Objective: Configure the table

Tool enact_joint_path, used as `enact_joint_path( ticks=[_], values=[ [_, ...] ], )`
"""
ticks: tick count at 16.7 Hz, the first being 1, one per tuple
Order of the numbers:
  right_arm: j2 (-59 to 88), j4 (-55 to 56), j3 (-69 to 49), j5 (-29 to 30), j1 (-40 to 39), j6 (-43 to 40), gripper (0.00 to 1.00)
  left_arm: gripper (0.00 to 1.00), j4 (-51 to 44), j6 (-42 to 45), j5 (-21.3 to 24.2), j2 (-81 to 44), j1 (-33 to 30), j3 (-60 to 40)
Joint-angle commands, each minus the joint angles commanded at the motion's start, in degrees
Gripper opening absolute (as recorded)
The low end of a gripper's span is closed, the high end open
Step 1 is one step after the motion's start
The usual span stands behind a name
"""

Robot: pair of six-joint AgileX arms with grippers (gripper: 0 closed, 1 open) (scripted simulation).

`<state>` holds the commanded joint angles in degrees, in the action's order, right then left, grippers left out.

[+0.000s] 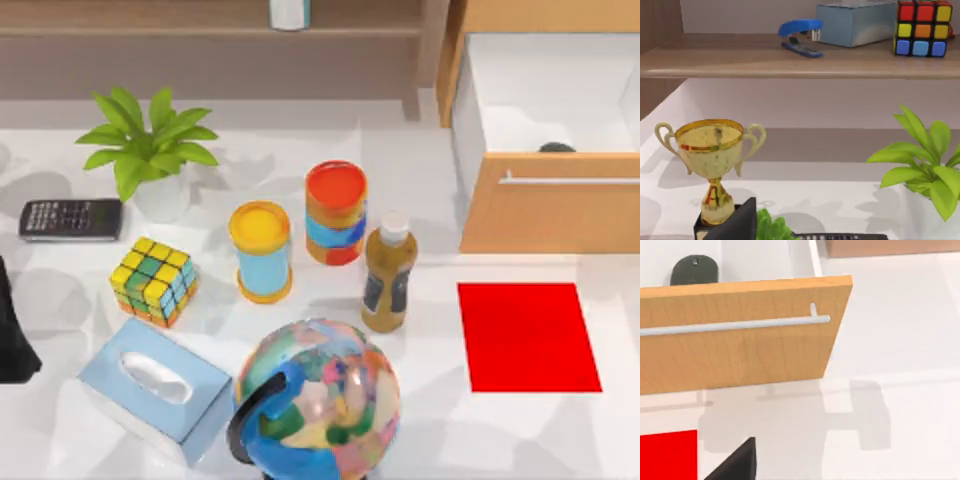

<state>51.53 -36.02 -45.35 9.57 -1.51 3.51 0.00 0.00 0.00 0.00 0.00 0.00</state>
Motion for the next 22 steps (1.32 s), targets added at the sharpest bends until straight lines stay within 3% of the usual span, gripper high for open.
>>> enact_joint_path(
  ticks=[6,12,17,22],
  values=[
    [38.1,-19.1,-34.2,0.3,-3.7,4.0,1.00,1.00,0.0,0.0,0.0,0.0,0.0,0.0],
    [64.9,-29.1,-60.5,-2.5,-6.6,8.6,1.00,1.00,0.0,0.0,0.0,0.0,0.0,0.0],
    [81.5,-32.4,-72.8,-5.9,-7.1,11.6,1.00,1.00,0.0,0.0,0.0,0.0,0.0,0.0],
    [87.5,-32.4,-77.8,-7.8,-6.5,12.7,1.00,1.00,0.0,0.0,0.0,0.0,0.0,0.0]
  ],
)
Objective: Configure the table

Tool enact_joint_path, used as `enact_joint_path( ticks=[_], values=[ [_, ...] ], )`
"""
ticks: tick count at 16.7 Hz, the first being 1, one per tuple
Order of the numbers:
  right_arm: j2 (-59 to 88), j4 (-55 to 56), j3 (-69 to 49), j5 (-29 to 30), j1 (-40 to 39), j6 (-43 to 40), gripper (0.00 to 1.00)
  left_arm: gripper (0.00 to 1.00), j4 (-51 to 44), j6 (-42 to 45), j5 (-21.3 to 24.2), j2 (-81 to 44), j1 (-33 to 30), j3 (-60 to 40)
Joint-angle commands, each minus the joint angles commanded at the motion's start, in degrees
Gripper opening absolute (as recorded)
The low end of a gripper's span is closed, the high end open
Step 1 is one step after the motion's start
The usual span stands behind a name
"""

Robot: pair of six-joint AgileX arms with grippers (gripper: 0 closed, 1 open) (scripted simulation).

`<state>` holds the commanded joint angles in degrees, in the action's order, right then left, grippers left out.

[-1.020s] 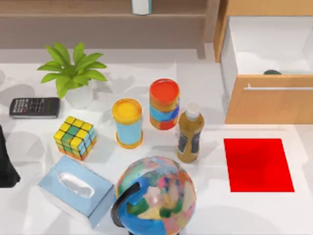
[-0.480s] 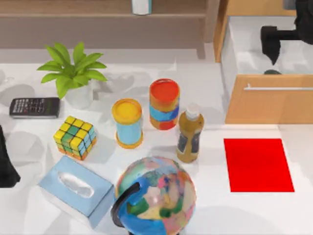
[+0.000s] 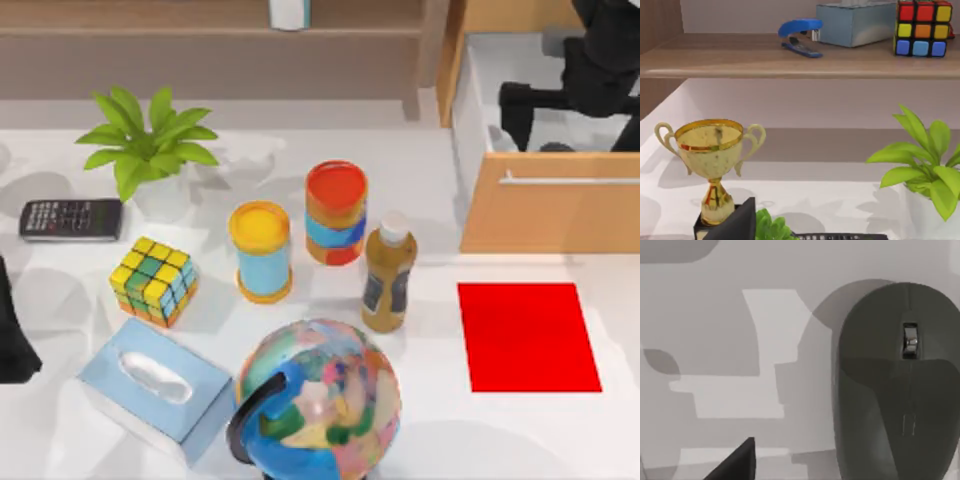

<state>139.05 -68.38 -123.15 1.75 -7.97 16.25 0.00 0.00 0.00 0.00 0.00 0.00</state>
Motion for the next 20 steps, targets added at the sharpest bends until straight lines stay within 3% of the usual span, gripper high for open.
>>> enact_joint_path(
  ticks=[7,16,20],
  values=[
    [-0.6,-0.6,0.3,0.1,-0.2,0.1,1.00,1.00,0.0,0.0,0.0,0.0,0.0,0.0],
    [-17.1,-14.5,1.7,0.5,-5.0,4.8,1.00,1.00,0.0,0.0,0.0,0.0,0.0,0.0],
    [-18.4,-15.4,2.2,0.4,-5.3,5.1,1.00,1.00,0.0,0.0,0.0,0.0,0.0,0.0]
  ],
)
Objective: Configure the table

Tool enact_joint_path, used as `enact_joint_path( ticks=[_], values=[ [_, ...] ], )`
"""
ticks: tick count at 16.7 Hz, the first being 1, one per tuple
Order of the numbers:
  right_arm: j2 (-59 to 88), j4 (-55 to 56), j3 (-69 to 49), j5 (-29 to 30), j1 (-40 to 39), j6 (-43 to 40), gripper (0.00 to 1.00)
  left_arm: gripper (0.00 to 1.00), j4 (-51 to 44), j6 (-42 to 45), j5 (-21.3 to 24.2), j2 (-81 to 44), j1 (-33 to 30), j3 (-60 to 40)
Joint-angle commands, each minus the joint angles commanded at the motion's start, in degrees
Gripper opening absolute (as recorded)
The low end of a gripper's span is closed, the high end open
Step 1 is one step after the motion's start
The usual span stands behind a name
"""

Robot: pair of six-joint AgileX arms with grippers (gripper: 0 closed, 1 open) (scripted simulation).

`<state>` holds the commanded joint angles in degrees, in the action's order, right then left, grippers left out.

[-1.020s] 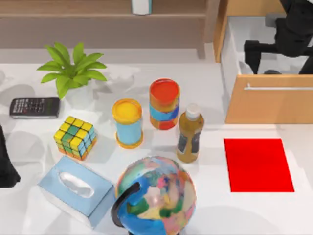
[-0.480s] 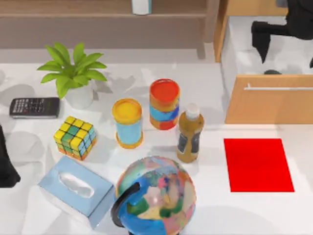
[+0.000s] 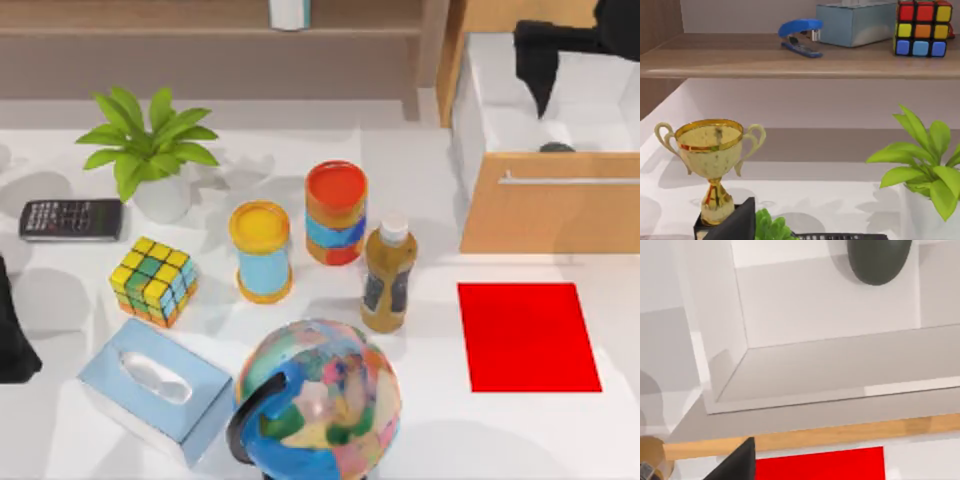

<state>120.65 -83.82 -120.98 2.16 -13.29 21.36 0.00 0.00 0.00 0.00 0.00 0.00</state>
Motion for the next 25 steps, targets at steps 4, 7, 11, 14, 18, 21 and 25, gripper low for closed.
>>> enact_joint_path(
  ticks=[4,7,11,14,18,21,25],
  values=[
    [6.6,7.4,-0.1,0.1,3.1,-2.7,1.00,1.00,0.0,0.0,0.0,0.0,0.0,0.0],
    [14.5,15.0,1.3,-0.1,4.8,-4.5,1.00,1.00,0.0,0.0,0.0,0.0,0.0,0.0],
    [20.1,20.8,1.6,-0.4,5.4,-5.2,1.00,1.00,0.0,0.0,0.0,0.0,0.0,0.0],
    [20.1,20.9,1.6,-0.4,5.4,-5.2,1.00,1.00,0.0,0.0,0.0,0.0,0.0,0.0],
    [20.1,20.9,1.6,-0.4,5.4,-5.2,0.77,1.00,0.0,0.0,0.0,0.0,0.0,0.0],
    [20.1,20.9,1.6,-0.4,5.4,-5.2,0.55,1.00,0.0,0.0,0.0,0.0,0.0,0.0],
    [20.1,20.9,1.6,-0.4,5.4,-5.2,0.25,1.00,0.0,0.0,0.0,0.0,0.0,0.0]
  ],
)
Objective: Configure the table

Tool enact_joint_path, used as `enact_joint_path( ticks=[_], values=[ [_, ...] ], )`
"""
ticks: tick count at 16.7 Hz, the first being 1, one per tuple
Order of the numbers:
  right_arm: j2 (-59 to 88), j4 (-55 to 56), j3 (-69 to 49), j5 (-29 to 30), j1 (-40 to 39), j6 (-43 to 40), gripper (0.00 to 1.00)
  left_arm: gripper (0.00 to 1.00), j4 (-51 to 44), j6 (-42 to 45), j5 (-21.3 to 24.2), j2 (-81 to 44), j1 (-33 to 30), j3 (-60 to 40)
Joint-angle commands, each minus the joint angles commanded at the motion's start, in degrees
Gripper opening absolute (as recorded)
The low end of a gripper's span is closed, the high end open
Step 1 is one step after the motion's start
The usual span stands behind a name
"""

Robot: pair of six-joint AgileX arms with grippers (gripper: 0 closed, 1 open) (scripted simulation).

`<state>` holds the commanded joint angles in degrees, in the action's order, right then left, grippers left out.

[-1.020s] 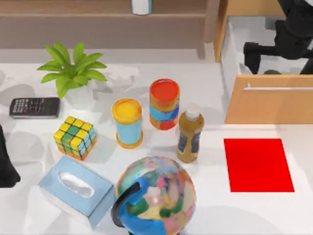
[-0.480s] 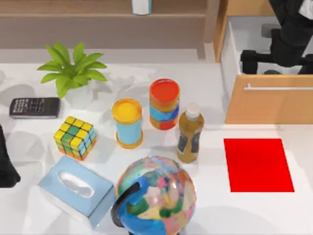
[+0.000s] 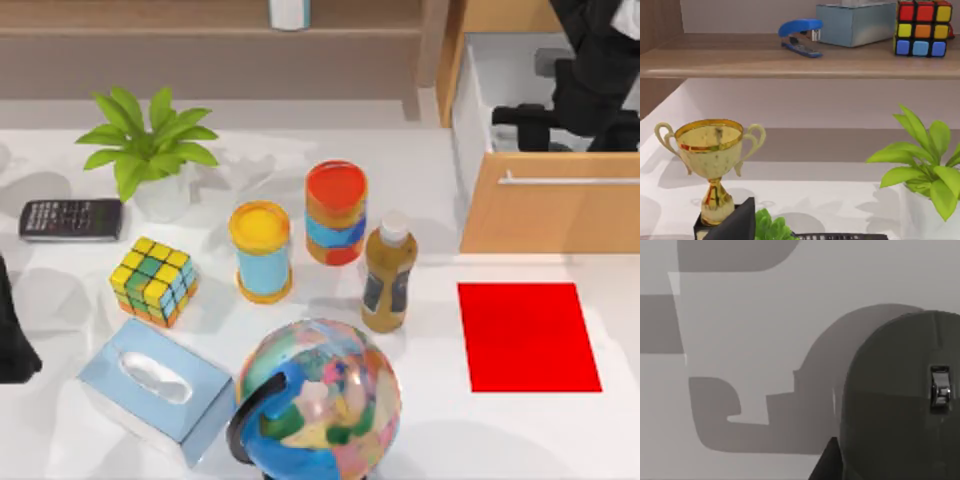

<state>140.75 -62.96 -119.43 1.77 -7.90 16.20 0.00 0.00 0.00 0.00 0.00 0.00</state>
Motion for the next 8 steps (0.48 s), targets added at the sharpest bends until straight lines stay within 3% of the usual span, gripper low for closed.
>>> enact_joint_path(
  ticks=[3,8],
  values=[
    [0.0,0.0,0.0,0.0,0.0,0.0,0.02,1.00,0.0,0.0,0.0,0.0,0.0,0.0],
    [0.0,0.0,0.0,0.0,0.0,0.0,0.00,1.00,0.0,0.0,0.0,0.0,0.0,0.0]
  ],
)
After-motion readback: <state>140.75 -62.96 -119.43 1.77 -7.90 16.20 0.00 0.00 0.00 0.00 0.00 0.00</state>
